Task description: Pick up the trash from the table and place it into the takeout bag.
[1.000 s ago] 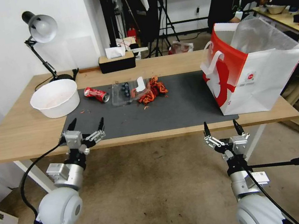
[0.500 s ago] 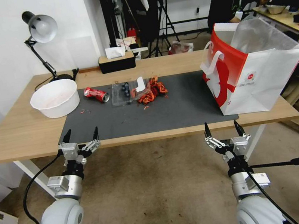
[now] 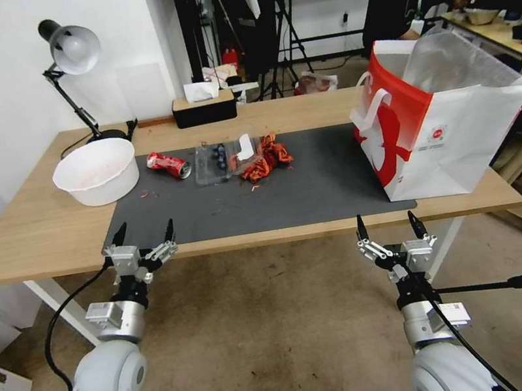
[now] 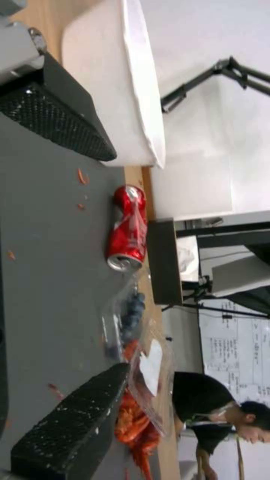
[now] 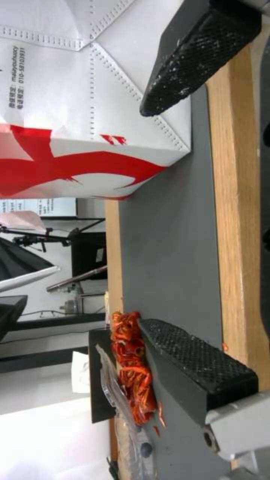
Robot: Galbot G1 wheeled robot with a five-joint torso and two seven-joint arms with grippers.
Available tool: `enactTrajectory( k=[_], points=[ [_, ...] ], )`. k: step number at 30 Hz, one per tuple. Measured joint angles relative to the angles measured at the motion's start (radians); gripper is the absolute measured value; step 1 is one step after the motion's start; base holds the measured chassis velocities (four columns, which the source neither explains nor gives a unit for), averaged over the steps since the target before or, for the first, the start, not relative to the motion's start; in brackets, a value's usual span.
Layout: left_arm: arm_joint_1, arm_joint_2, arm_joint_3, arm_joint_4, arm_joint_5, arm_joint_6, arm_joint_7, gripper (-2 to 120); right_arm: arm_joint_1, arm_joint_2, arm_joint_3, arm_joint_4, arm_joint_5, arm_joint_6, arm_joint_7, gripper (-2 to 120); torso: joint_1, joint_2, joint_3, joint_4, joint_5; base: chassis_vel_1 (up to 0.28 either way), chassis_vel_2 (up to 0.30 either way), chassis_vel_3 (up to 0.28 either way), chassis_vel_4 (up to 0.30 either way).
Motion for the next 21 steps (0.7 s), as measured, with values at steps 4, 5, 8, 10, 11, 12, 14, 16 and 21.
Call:
enactTrajectory(
  k=[4,5,8,10,11,12,14,16,21],
  points=[
    [-0.031,0.014,0.015,0.0,-0.022,0.02,-0.004,100,0.008,-0.002,-0.009,-0.002,-0.001,-0.003,0.0,100,0.0,0.0,0.0,-0.0001,0.0,0.0,0.0,0.0,0.0],
    [-0.041,0.02,0.021,0.002,-0.031,0.027,-0.005,100,0.011,-0.003,-0.011,-0.003,-0.001,-0.005,0.0,100,0.0,0.0,0.0,0.0006,0.0001,0.0,0.0,0.0,0.0],
    [-0.08,0.035,0.047,0.015,-0.061,0.049,-0.012,100,0.013,-0.003,-0.013,-0.003,-0.001,-0.007,0.0,100,0.0,0.0,0.0,0.0004,-0.0001,0.0,0.0,0.0,0.0],
    [-0.117,0.047,0.07,0.031,-0.091,0.069,-0.019,100,0.013,-0.003,-0.013,-0.003,-0.001,-0.008,0.0,100,0.0,0.0,0.0,-0.0002,-0.0001,0.0,0.0,0.0,0.0],
    [-0.142,0.055,0.083,0.041,-0.11,0.083,-0.024,100,0.013,-0.002,-0.013,-0.003,-0.002,-0.008,0.0,100,0.0,0.0,0.0,0.0001,-0.0002,0.0,0.0,0.0,0.0],
    [-0.171,0.063,0.098,0.052,-0.134,0.098,-0.03,100,0.013,-0.001,-0.014,-0.003,-0.003,-0.009,0.0,100,0.0,0.0,0.0,0.0001,0.0,0.0,0.0,0.0,0.0],
    [-0.202,0.072,0.111,0.066,-0.16,0.114,-0.034,100,0.013,0.0,-0.014,-0.003,-0.005,-0.009,0.0,100,0.0,0.0,0.0,0.0001,-0.0001,0.0,0.0,0.0,0.0],
    [-0.237,0.08,0.123,0.081,-0.183,0.127,-0.04,100,0.013,0.002,-0.016,-0.003,-0.006,-0.01,0.0,100,0.0,0.0,0.0,0.0001,-0.0002,0.0,0.0,0.0,0.0],
    [-0.321,0.101,0.156,0.118,-0.243,0.17,-0.056,100,0.013,0.004,-0.016,-0.002,-0.01,-0.011,0.0,100,0.0,0.0,0.0,0.0001,-0.0001,0.0,0.0,0.0,0.0]
  ],
)
